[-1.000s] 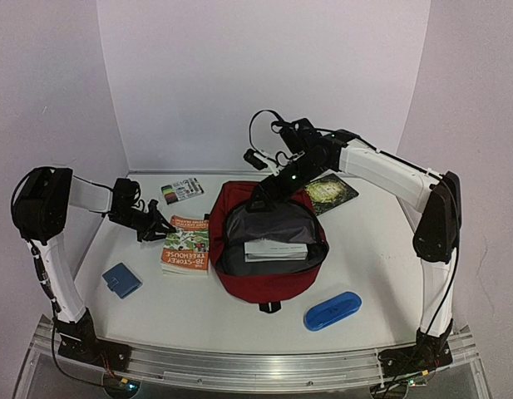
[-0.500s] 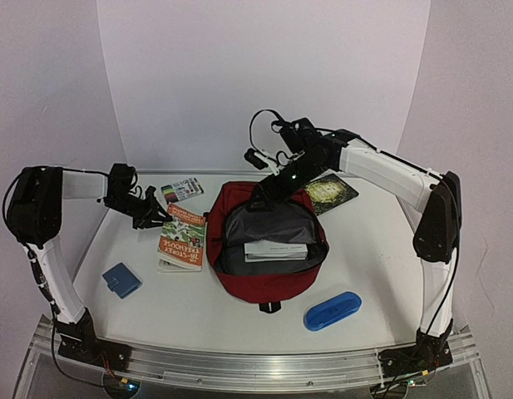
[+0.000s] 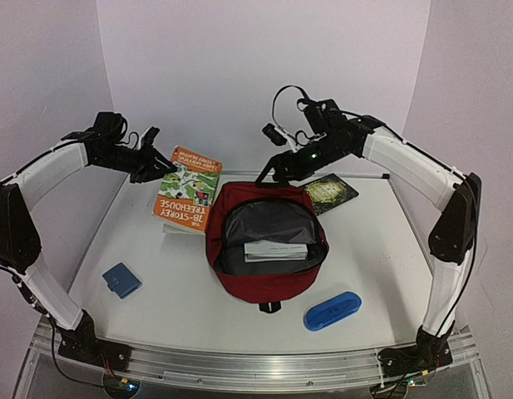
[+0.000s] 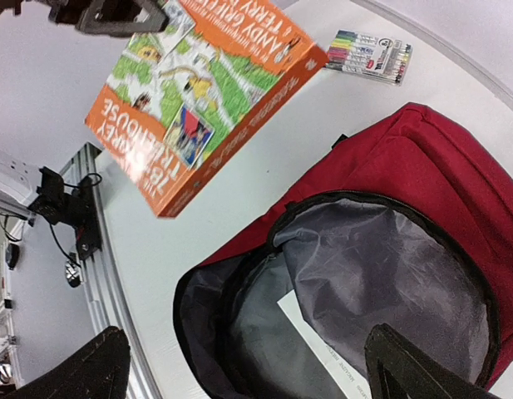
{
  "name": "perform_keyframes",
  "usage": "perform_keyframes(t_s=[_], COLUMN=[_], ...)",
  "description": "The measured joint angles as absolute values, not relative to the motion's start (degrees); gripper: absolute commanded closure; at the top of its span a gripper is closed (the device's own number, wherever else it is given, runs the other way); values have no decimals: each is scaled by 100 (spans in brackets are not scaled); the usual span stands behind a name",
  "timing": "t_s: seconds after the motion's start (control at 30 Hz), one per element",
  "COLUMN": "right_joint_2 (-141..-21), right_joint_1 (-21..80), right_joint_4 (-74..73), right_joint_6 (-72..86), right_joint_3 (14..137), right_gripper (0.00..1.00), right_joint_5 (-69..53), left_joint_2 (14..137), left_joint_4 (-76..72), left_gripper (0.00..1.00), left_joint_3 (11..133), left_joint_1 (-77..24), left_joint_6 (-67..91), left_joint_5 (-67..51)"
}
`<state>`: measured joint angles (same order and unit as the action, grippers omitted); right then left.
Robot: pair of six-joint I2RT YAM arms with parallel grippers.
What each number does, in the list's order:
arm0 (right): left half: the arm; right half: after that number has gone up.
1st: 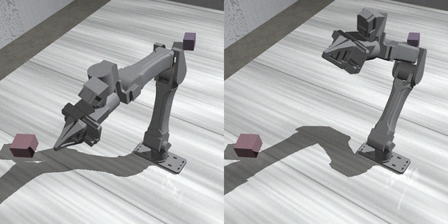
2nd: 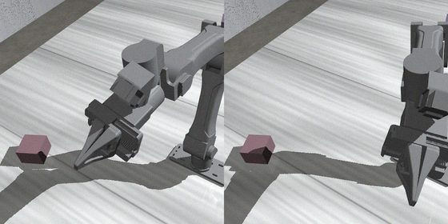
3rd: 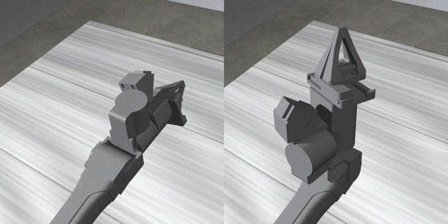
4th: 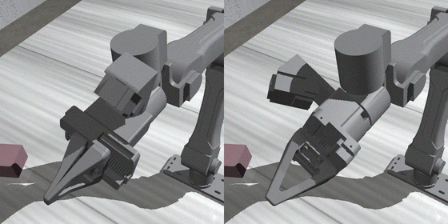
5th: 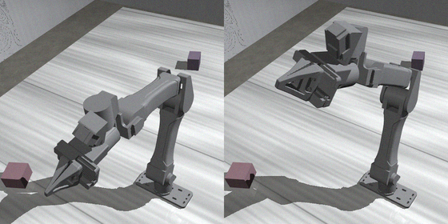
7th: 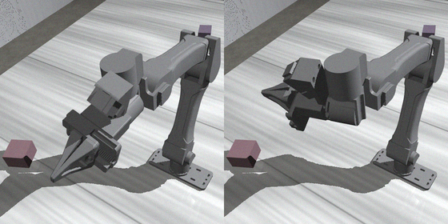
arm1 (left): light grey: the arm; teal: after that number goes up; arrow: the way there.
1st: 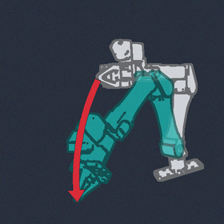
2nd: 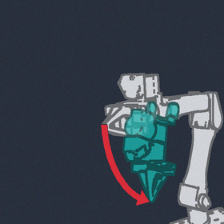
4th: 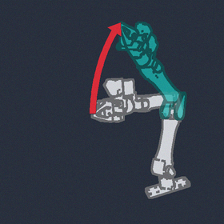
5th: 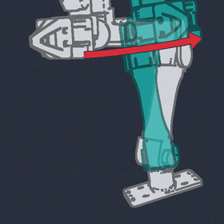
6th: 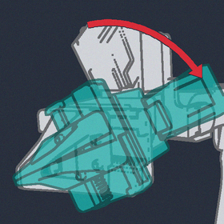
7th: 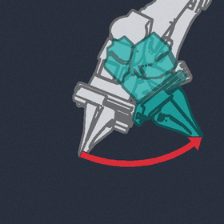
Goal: Pack the student bag
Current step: Pick up the book from the center of the board.
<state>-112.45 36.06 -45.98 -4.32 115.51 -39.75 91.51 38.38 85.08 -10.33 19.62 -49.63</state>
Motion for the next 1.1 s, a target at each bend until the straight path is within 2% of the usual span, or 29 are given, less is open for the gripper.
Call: perform_keyframes(t_s=[0.17, 0.47, 0.8, 0.97, 1.1], right_joint_2=[-11105, -10834, -10551, -10549, -10554], right_joint_1=[3271, 3313, 3379, 3378, 3377], right_joint_4=[-4598, -4667, -4600, -4593, -4588], right_joint_6=[-51, 467, 807, 887, 962], right_joint_3=[11268, 10765, 10744, 10744, 10744], right_gripper=[2, 2, 3, 18, 47], right_joint_5=[-4908, -6295, -6777, -6638, -6514], left_joint_2=[9088, 9292, 9897, 10046, 10070], left_joint_4=[3849, 3913, 3876, 3777, 3672], left_gripper=[100, 100, 100, 100, 100], left_joint_3=[8766, 9564, 9752, 9861, 9867], left_joint_1=[-1789, -2365, -2801, -2873, -2948], left_joint_6=[2111, 2159, 2273, 2329, 2404], left_joint_5=[-5534, -6164, -6321, -6465, -6599])
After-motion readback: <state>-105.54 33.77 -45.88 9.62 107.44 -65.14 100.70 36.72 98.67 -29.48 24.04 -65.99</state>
